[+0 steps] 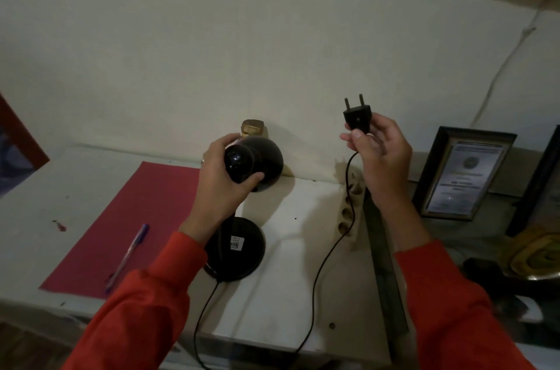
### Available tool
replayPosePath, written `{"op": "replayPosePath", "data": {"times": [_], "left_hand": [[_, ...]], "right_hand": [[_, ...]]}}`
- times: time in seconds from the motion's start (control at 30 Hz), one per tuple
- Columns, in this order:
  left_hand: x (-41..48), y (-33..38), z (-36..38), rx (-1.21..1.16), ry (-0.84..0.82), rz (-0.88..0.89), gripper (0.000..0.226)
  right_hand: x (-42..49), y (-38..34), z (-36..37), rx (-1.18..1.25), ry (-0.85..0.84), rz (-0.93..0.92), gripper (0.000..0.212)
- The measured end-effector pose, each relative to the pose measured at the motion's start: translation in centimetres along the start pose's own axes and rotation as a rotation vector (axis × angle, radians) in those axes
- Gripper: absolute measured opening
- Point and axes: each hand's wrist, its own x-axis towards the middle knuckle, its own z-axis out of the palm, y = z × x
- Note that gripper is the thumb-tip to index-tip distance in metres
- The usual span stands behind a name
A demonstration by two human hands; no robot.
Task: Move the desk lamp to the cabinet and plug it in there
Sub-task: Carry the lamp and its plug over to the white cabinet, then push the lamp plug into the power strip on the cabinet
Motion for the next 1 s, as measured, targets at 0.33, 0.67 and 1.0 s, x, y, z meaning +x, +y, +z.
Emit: {"op": "replayPosePath", "data": {"times": [0.33,0.67,1.0], "left_hand": [[-8.2,2.3,3.4,0.203,0.017,0.364,0.024],[-14.2,-4.0,13.0,0.163,-0.646,-0.217,0.031],[-12.6,-5.6,14.5,0.156,-0.636,-0.182,0.014]], "right_hand": [[1.0,-1.1,-0.4,0.124,-0.01,-0.001,0.028],[-0.6,-1.9,-1.7,0.11,-0.022,0.01,0.026],[-1.0,-2.7,-4.4,0.013,-0.012,0.03,0.024]]}}
